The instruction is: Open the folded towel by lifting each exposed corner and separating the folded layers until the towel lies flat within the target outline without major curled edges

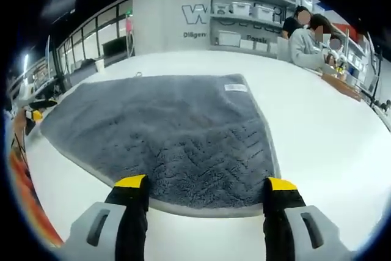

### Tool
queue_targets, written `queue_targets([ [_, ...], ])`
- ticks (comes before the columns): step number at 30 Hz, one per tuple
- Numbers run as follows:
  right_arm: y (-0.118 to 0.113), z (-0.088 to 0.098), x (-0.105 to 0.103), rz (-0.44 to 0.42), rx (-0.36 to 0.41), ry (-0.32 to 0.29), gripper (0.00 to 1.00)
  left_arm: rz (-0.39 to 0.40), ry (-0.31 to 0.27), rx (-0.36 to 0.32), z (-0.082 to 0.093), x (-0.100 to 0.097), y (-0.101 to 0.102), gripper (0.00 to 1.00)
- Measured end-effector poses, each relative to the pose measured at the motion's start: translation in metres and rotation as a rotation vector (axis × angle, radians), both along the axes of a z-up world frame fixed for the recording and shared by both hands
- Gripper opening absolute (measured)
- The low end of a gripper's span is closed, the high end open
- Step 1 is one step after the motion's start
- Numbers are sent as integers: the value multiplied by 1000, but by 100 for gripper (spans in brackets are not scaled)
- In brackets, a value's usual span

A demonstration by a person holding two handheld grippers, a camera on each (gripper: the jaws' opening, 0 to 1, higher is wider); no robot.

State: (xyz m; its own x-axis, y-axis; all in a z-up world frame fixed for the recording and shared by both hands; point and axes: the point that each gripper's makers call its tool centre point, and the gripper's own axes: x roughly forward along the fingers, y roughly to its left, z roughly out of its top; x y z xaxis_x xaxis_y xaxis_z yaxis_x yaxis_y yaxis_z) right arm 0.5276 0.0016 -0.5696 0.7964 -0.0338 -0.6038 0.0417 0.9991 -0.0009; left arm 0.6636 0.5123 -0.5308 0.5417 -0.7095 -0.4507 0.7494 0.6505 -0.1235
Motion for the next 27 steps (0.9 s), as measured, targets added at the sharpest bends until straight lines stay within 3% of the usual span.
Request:
queue_targets([
  [27,-3,1,-5,29,3,0,73,18,-13,24,0,-5,11,97],
])
